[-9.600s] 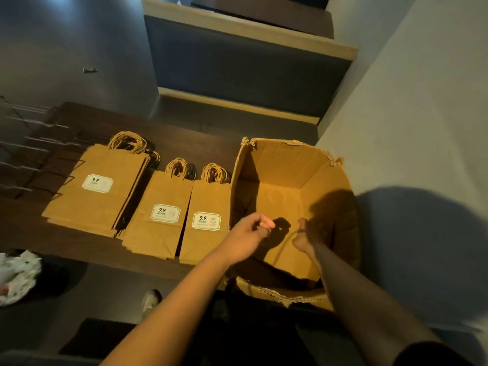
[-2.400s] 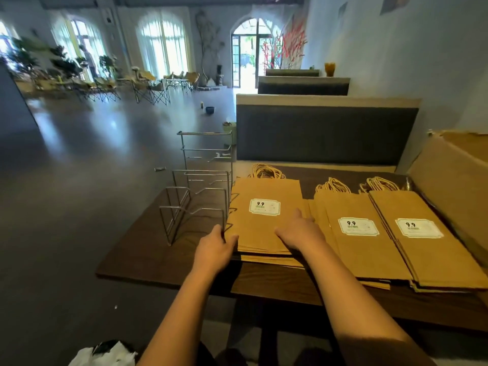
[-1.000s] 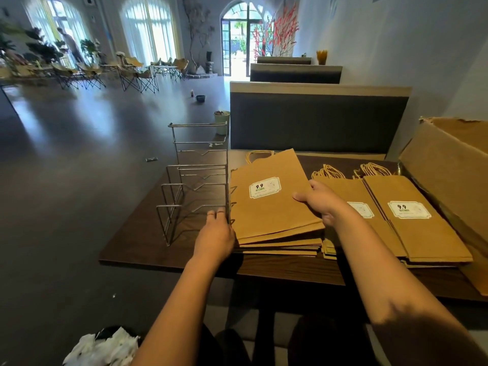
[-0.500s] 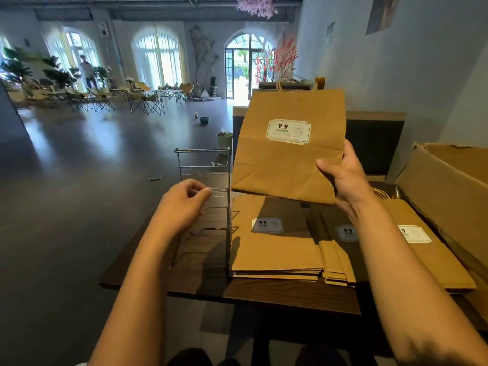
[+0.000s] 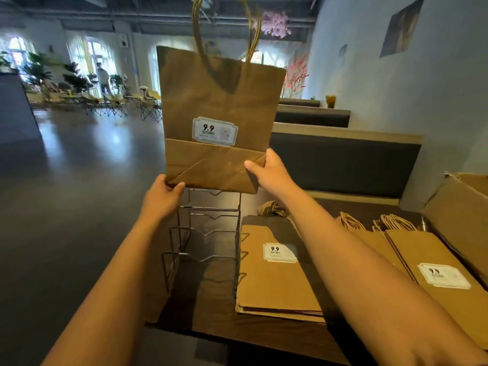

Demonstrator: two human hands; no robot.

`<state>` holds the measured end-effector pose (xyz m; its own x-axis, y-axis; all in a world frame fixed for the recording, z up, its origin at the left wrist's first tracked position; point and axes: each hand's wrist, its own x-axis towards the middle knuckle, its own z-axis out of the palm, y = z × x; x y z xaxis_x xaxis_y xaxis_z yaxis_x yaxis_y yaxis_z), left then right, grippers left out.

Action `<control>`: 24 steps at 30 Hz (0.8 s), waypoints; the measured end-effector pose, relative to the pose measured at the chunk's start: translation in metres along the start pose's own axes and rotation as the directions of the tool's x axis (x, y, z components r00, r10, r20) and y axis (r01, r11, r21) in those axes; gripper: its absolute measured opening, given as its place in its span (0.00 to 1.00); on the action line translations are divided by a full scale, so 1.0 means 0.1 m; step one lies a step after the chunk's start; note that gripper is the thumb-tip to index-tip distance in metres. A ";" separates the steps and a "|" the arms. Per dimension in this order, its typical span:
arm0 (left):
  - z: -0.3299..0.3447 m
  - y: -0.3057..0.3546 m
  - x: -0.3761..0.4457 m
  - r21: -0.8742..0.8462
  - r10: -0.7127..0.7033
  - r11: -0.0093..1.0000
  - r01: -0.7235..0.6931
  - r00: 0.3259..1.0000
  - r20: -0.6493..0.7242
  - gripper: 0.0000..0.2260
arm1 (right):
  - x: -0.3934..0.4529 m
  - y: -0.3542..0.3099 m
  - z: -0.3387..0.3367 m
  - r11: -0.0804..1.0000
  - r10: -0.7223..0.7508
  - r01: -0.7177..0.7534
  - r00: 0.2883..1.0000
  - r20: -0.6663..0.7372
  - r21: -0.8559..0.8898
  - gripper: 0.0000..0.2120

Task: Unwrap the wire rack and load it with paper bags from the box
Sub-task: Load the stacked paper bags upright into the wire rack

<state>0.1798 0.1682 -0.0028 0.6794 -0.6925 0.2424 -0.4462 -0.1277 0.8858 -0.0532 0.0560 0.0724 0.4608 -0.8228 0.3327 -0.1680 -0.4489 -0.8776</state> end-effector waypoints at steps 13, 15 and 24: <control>0.10 -0.77 0.17 -0.039 -0.201 0.975 0.220 0.941 0.270 0.10 | -0.01 1.00 0.45 0.879 0.062 -0.024 0.996 0.064 -0.476 0.09; 0.19 -0.86 0.10 -0.127 -0.243 0.948 0.293 0.919 0.309 0.11 | -0.04 1.09 0.49 0.852 0.077 -0.036 0.995 0.058 -0.522 0.14; 0.32 -1.00 -0.07 -0.257 -0.320 0.894 0.367 0.925 0.207 0.09 | -0.14 1.21 0.62 0.937 0.225 -0.177 0.965 0.136 -0.300 0.06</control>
<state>0.2013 0.1628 -0.1062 0.6500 -0.7467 -0.1410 0.0002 -0.1855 0.9827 -0.0264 0.0352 -0.0595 0.5249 -0.8477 0.0766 -0.5003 -0.3801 -0.7780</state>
